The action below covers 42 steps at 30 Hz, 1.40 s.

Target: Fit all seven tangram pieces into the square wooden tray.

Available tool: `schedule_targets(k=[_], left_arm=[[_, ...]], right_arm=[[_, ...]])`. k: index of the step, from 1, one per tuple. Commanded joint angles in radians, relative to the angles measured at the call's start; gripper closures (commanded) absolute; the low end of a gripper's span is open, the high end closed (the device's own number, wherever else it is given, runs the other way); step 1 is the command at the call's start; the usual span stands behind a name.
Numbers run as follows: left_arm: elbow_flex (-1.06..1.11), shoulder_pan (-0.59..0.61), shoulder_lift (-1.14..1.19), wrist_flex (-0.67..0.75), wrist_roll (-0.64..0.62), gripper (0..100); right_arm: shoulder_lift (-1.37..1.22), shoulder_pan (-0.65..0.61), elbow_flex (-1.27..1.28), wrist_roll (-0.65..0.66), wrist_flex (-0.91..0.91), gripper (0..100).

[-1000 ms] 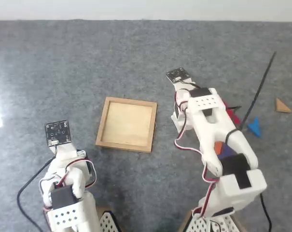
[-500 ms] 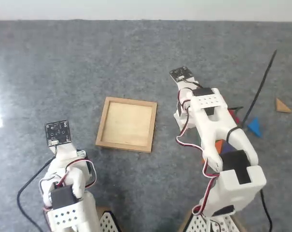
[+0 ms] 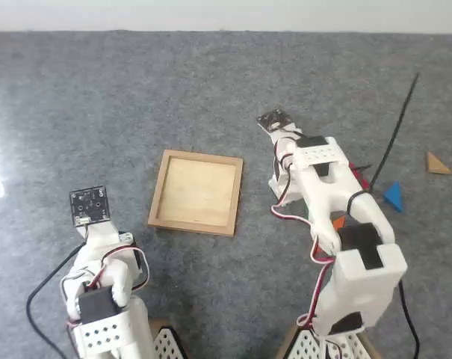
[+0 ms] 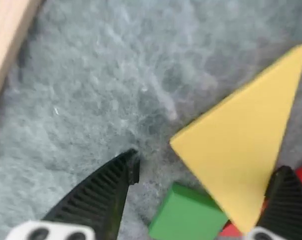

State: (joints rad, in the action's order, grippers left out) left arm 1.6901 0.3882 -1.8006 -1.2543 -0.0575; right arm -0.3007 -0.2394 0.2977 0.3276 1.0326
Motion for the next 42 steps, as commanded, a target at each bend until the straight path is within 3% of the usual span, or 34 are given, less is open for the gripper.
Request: schedule_targets(k=[1, 16, 23, 38, 40, 42], left_arm=[[-0.007, 0.005, -0.017, -0.008, 0.006, 99], [-0.007, 0.005, -0.017, -0.008, 0.006, 99], [-0.007, 0.005, -0.017, -0.008, 0.006, 99], [-0.007, 0.005, -0.017, -0.008, 0.006, 99], [-0.007, 0.005, -0.017, -0.008, 0.006, 99], [-0.007, 0.005, -0.017, -0.008, 0.006, 99]], right_arm=[[-0.036, 0.054, -0.109, 0.020, 0.028, 61.5], [-0.104, 0.062, -0.172, 0.057, 0.070, 61.8], [-0.114, 0.062, -0.178, 0.078, 0.079, 83.5], [-0.070, 0.062, -0.178, 0.077, 0.120, 82.8], [-0.018, 0.054, -0.178, 0.055, 0.173, 79.8], [0.041, 0.008, -0.180, -0.061, 0.209, 71.7]])
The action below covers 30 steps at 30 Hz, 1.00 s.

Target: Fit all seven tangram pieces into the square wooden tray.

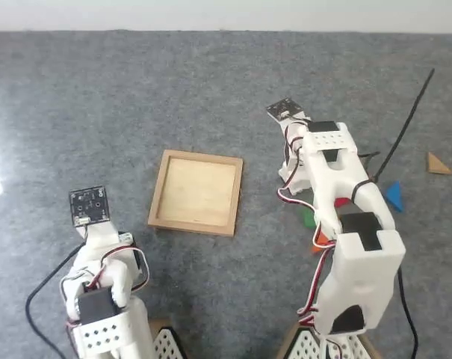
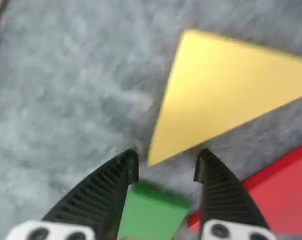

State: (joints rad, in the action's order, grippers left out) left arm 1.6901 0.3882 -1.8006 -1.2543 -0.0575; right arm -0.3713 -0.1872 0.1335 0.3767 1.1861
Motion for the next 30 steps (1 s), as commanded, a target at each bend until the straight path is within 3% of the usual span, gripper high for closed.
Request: schedule_targets(k=[1, 3, 5, 12, 30], left_arm=[[-0.007, 0.005, -0.017, -0.008, 0.006, 99], [-0.007, 0.005, -0.017, -0.008, 0.006, 99], [-0.007, 0.005, -0.017, -0.008, 0.006, 99], [-0.007, 0.005, -0.017, -0.008, 0.006, 99], [-0.007, 0.005, -0.017, -0.008, 0.006, 99]], right_arm=[[0.137, -0.071, -0.015, -0.190, 0.061, 67.2], [0.176, -0.119, -0.015, -0.347, 0.054, 60.0], [0.179, -0.148, -0.038, -0.480, 0.028, 58.9], [0.010, -0.131, -0.203, -0.778, 0.015, 71.6], [-0.397, -0.044, -0.783, -0.891, 0.237, 73.6]])
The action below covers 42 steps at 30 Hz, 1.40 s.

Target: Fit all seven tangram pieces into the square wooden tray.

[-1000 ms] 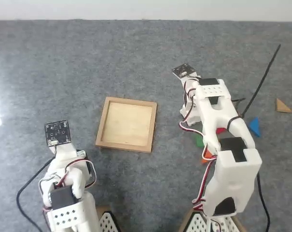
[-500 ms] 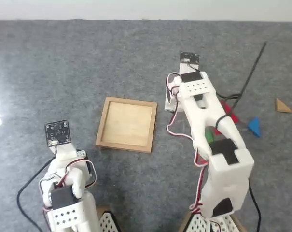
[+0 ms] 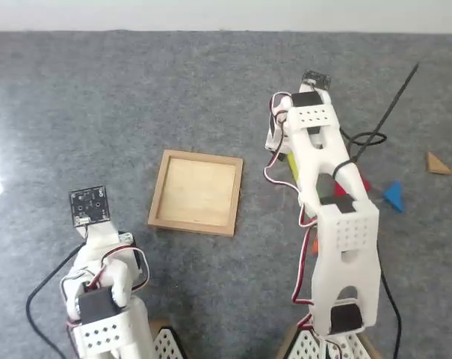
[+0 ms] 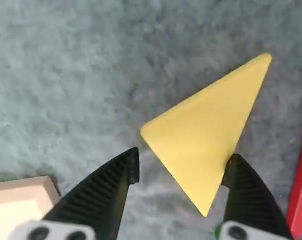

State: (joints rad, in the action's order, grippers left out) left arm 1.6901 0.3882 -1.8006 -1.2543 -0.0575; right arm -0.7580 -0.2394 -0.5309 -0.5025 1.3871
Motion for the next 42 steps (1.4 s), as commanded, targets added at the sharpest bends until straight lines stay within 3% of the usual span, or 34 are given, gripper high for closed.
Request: schedule_targets(k=[1, 11, 17, 23, 42], left_arm=[[-0.007, 0.005, -0.017, -0.008, 0.006, 99], [-0.007, 0.005, -0.017, -0.008, 0.006, 99], [-0.007, 0.005, -0.017, -0.008, 0.006, 99], [-0.007, 0.005, -0.017, -0.008, 0.006, 99], [-0.007, 0.005, -0.017, -0.008, 0.006, 99]], right_arm=[[-0.028, 0.012, -0.144, -0.014, 0.048, 73.6], [-0.151, 0.008, -0.358, -0.020, 0.113, 73.6], [-0.163, 0.002, -0.365, -0.063, 0.107, 72.9], [-0.174, -0.002, -0.393, -0.069, 0.102, 65.3], [-0.295, 0.008, -0.494, -0.074, 0.036, 65.5]])
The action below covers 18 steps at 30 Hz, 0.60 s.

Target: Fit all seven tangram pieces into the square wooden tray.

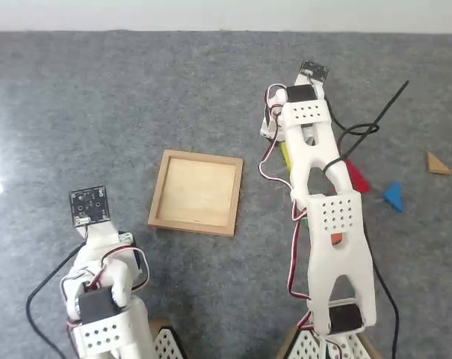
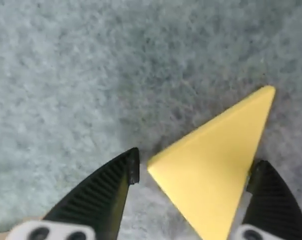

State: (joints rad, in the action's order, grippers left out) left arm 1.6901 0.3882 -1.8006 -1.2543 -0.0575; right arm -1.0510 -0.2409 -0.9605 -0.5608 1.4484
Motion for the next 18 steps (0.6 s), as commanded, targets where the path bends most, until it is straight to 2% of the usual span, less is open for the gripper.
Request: schedule_targets(k=[1, 10, 18], left_arm=[[-0.007, 0.005, -0.017, -0.008, 0.006, 99], [-0.007, 0.005, -0.017, -0.008, 0.006, 99], [-0.007, 0.005, -0.017, -0.008, 0.006, 99]], right_arm=[[-0.021, 0.013, -0.081, -0.035, -0.024, 65.5], [-0.107, 0.016, -0.219, -0.068, 0.099, 65.6], [-0.111, 0.018, -0.233, -0.061, 0.225, 65.6]])
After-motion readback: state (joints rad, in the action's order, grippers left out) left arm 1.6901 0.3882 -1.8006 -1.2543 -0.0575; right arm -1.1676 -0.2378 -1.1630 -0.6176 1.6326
